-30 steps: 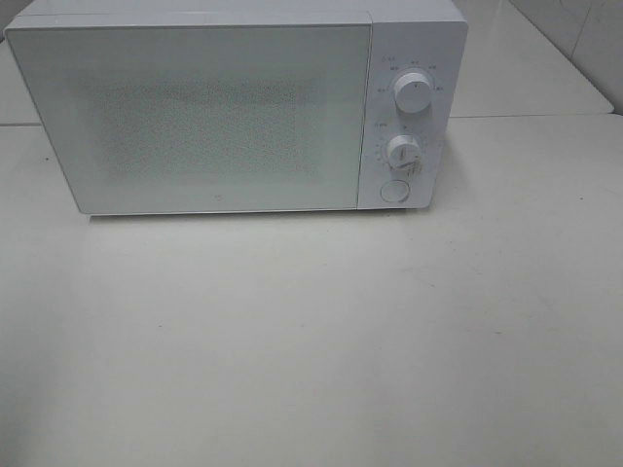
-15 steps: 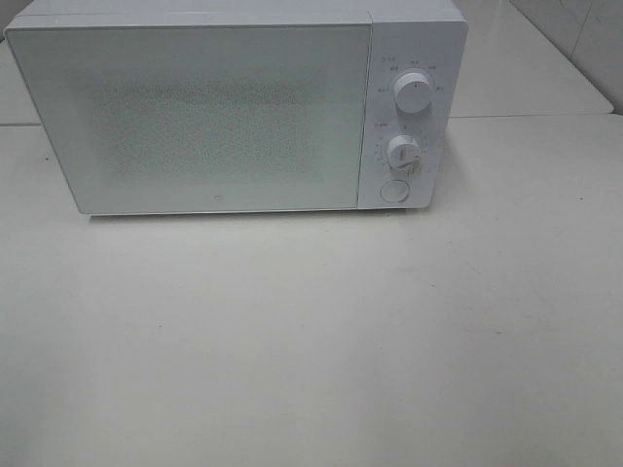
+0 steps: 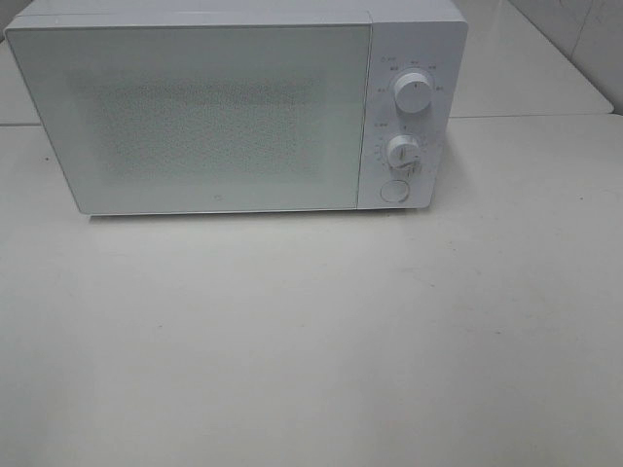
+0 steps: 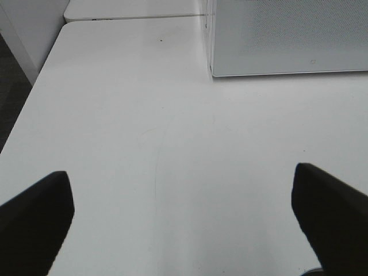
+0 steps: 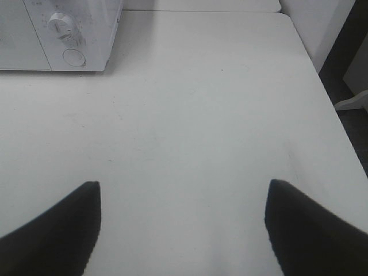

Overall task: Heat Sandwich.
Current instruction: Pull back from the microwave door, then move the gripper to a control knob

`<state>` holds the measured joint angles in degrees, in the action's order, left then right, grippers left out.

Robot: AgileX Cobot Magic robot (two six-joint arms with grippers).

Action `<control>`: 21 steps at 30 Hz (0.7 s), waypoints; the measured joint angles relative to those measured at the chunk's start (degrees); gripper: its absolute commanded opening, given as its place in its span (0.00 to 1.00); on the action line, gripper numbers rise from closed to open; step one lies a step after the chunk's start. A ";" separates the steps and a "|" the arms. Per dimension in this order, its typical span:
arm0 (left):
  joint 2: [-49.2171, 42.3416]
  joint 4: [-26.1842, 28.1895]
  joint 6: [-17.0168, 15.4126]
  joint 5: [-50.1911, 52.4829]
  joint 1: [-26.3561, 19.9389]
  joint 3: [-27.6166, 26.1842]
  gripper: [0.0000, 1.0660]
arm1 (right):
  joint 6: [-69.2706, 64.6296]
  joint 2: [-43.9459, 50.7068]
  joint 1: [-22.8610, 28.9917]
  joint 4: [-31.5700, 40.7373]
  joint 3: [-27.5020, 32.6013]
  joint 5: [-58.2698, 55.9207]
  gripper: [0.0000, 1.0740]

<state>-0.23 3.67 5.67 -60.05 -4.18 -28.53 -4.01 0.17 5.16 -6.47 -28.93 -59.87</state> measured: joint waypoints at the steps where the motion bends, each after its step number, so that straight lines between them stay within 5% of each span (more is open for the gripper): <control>1: 0.00 0.00 0.00 0.00 0.00 0.00 0.91 | 0.00 0.00 0.00 0.00 0.00 0.00 0.71; 21: 0.00 0.00 0.00 0.00 0.00 0.00 0.91 | 0.00 0.00 0.00 0.00 0.00 0.00 0.71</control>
<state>-0.23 3.67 5.67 -60.05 -4.18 -28.53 -4.01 0.17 5.16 -6.47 -28.93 -59.87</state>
